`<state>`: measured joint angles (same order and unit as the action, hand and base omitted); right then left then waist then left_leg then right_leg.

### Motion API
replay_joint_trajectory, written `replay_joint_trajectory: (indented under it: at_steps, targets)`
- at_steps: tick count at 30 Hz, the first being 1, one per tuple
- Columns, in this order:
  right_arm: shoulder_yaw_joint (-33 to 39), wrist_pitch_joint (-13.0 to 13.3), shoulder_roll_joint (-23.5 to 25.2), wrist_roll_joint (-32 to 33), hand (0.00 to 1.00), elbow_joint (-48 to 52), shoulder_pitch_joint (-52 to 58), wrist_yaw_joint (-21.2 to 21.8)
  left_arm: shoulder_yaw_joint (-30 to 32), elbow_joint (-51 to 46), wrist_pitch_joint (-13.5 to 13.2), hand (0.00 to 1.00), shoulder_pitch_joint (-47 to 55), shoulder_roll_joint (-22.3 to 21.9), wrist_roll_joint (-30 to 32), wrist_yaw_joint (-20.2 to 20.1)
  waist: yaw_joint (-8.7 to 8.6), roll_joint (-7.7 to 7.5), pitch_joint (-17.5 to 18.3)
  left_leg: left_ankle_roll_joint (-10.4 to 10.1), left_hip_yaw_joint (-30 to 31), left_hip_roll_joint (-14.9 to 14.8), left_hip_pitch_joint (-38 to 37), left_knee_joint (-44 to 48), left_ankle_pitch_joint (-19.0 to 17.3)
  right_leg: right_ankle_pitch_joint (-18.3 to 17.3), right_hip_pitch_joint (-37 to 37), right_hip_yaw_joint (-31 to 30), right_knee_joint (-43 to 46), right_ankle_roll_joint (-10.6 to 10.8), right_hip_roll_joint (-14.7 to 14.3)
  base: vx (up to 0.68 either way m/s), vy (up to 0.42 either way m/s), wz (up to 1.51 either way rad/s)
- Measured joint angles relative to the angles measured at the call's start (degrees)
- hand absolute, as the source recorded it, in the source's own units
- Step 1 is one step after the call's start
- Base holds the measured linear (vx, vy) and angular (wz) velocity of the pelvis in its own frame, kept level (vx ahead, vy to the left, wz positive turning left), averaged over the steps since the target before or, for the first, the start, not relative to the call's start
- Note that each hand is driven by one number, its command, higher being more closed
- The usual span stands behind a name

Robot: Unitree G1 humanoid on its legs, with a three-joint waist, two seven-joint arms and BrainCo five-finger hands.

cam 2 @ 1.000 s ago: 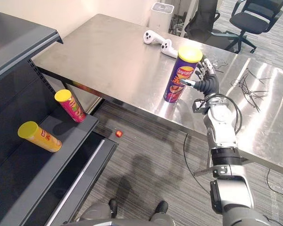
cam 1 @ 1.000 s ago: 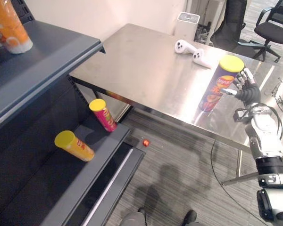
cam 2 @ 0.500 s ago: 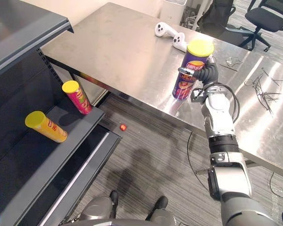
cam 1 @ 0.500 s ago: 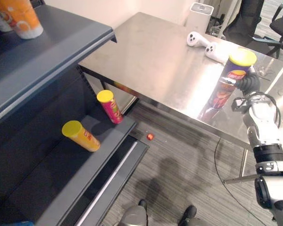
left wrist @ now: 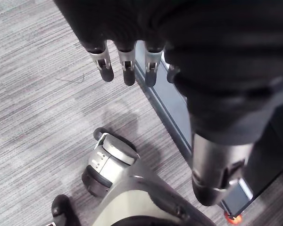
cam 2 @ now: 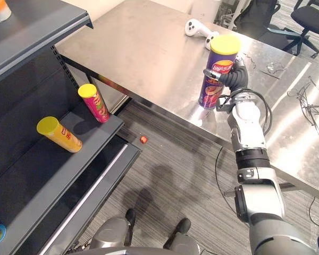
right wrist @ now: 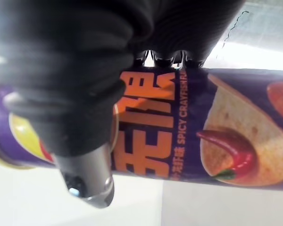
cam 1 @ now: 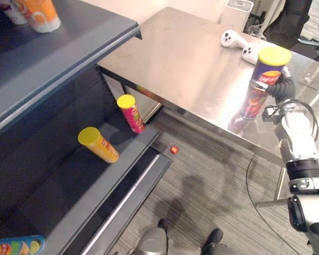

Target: Put the gum and the chips on the shelf.

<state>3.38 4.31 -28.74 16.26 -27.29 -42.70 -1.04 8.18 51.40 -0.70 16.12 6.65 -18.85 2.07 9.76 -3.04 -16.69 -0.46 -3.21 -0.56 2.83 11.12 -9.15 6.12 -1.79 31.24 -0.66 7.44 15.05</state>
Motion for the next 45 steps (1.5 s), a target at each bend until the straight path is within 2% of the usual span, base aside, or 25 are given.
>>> replay_joint_trajectory:
  at_steps: [7, 13, 21, 23, 28, 34, 37, 40, 43, 45]
  targets:
    - [-0.1, 0.0, 0.9, -0.6, 1.0, 3.7, 1.0, -1.4, 0.0, -1.5, 0.1, 0.0, -0.1, 0.1, 1.1, 0.3, -0.09, -0.38, -0.2, -0.1, -1.5, -0.5, -0.4, -0.2, -0.1, 0.0, 0.6, -1.9, 0.1, 0.0, -0.4, 0.0, -0.013, -0.12]
    - [1.1, 0.2, 2.0, 0.2, 1.0, 13.6, 3.9, -1.6, 0.0, -1.7, 0.4, 0.0, -0.1, 0.1, 2.2, 1.4, -0.43, -0.83, 0.1, -0.3, -2.8, -1.0, -2.1, -1.6, 0.0, 0.0, 0.5, -3.7, 0.0, -0.1, -1.1, 0.01, -0.021, -0.14]
    - [3.4, -0.4, 7.5, 6.9, 1.0, 25.4, 14.1, -0.7, 0.2, -1.0, 1.3, 0.0, 0.0, 0.9, 2.3, 2.3, -1.9, -3.18, 2.0, -0.6, -7.0, -1.1, -5.3, -3.6, 0.0, 0.0, 0.7, -8.1, -0.2, -0.1, -1.4, 0.01, -0.003, -0.23]
    - [3.5, -0.7, 7.9, 8.2, 1.0, 28.0, 17.9, 0.6, 0.2, -0.1, 1.4, 0.0, 0.2, 0.9, 2.2, 2.6, -2.14, -3.15, 3.5, -0.6, -7.4, -1.1, -5.6, -4.1, 0.0, 0.0, 0.9, -8.6, -0.2, -0.1, -1.5, 0.0, -0.003, -0.17]
    - [3.5, -1.0, 10.1, 10.9, 1.0, 35.9, 28.7, 5.3, 0.7, 1.4, 1.4, 0.0, 1.6, 0.7, 2.1, 3.9, -4.21, -3.25, 7.0, -1.0, -9.1, -1.4, -6.3, -4.9, -0.3, 0.0, 1.5, -10.7, -0.3, -0.1, -1.9, 0.0, -0.011, -0.22]
    - [3.6, -0.9, 11.9, 11.3, 1.0, 38.6, 38.3, 8.2, 1.3, 3.3, 1.4, 0.0, 2.4, 0.6, 2.1, 4.3, -6.18, -3.16, 9.2, -1.4, -10.6, -2.0, -7.4, -5.2, -0.7, -0.1, 1.5, -12.3, -0.3, -0.2, -2.6, -0.01, -0.016, -0.15]
    - [3.6, -0.9, 12.0, 11.4, 1.0, 38.9, 41.0, 9.1, 1.3, 3.4, 1.5, 0.0, 2.5, 0.6, 1.2, 4.5, -6.43, -3.06, 9.3, -1.6, -11.5, -2.3, -8.2, -5.5, -0.8, -0.3, 1.4, -13.0, -0.2, -0.6, -3.0, -0.02, -0.023, -0.13]
    - [3.4, -0.9, 12.1, 11.8, 1.0, 38.9, 43.0, 9.4, 1.3, 3.4, 2.7, 0.0, 2.4, 0.4, 0.6, 4.5, -6.52, -2.42, 9.1, -1.8, -11.6, -3.2, -7.7, -3.1, -2.2, -1.5, 1.9, -12.9, 2.0, -1.7, -3.2, -0.02, -0.02, -0.06]
    - [1.8, -0.2, 12.8, 11.9, 1.0, 38.9, 42.7, 9.2, 1.3, 3.2, 3.9, 0.0, 1.6, 0.5, -5.3, 4.5, -6.61, -1.62, 8.7, -2.0, -10.2, -4.5, -4.1, 3.5, -5.0, -6.4, 5.9, -12.3, 11.3, -2.3, -2.1, -0.03, -0.021, 0.2]
    - [-3.3, -0.1, 14.2, 11.8, 1.0, 37.5, 39.4, 8.9, 1.3, 2.5, 3.9, 0.0, 0.8, 0.0, -10.4, 4.4, -6.38, -0.83, 7.3, -2.1, -7.6, -5.0, -2.3, 6.8, -5.5, -9.4, 6.6, -10.3, 16.4, -2.3, -1.1, -0.03, -0.099, 0.61]
